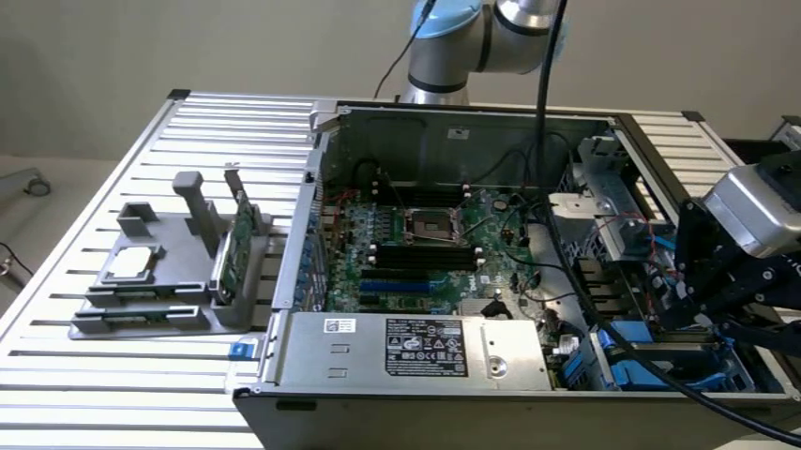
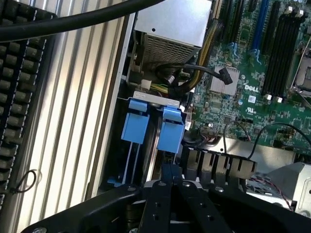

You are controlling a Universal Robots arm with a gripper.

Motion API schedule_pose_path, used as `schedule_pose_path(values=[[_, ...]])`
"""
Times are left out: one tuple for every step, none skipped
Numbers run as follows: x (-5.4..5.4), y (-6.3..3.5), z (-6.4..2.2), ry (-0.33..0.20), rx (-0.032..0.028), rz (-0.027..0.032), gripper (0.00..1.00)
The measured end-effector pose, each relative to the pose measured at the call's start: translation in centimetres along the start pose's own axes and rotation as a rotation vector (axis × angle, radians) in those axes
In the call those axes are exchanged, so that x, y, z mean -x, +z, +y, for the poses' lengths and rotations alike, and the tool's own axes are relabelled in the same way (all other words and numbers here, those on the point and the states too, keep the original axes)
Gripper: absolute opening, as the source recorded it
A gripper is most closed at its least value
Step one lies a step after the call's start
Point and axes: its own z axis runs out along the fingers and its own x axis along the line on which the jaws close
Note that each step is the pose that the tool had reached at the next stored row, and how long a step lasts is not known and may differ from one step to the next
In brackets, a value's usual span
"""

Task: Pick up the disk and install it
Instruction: 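Insert the first disk wire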

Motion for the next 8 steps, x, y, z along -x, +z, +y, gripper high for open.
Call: schedule_pose_path(values=[[0.0,0.18,-0.04,0.0,0.0,0.0,0.11],[0.0,0.36,-0.06,0.0,0.0,0.0,0.11],[-0.1,0.53,-0.07,0.0,0.0,0.0001,0.11],[-0.1,0.71,-0.08,0.0,-0.0002,0.0001,0.11],[-0.1,0.89,-0.09,0.0,-0.0004,0.0001,0.11],[-0.1,1.08,-0.1,0.0,-0.0009,0.0002,0.11],[-0.1,1.26,-0.12,0.0,-0.0015,0.0004,0.11],[-0.2,1.43,-0.13,0.0,-0.002,0.0008,0.11]])
